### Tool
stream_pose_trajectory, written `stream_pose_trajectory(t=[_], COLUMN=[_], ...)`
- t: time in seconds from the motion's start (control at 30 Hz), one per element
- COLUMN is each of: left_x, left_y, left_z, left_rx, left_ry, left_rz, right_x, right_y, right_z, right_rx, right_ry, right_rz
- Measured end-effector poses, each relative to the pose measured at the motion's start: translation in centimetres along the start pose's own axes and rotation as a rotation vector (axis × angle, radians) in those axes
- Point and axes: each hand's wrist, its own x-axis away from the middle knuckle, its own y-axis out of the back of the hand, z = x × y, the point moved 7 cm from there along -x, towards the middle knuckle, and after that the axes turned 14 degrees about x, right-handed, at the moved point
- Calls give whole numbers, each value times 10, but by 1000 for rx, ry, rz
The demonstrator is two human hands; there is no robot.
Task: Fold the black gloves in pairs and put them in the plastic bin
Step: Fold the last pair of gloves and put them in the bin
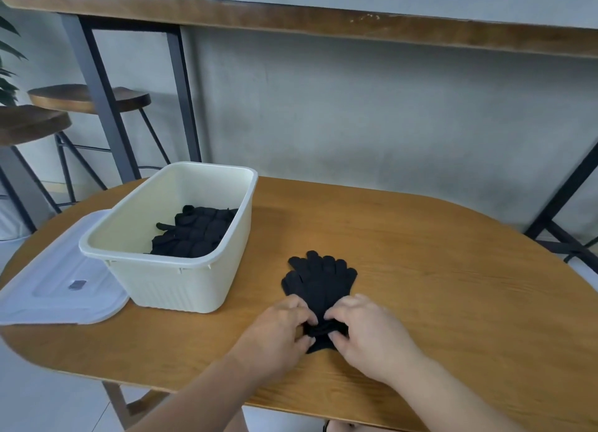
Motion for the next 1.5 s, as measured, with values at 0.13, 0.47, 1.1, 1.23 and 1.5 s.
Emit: stream_pose_trajectory(t=[0.13, 0.47, 1.1, 1.23, 1.5], left_x=[6, 8, -52, -69, -56], left_y=[-2, 1, 48, 46, 57], left_z=[4, 6, 53, 57, 61], left_rx=[49, 74, 164, 143, 237], left_ry=[28, 32, 525, 566, 581], left_rz=[26, 2, -217, -181, -316], right_x=[0, 3, 10, 11, 10], right_y=[-1, -5, -6, -10, -14], right_z=[3, 4, 5, 0, -6], right_rx=[9, -20, -12, -37, -106], right_ry=[45, 86, 67, 18, -49], right_rz=[-35, -89, -27, -6, 38])
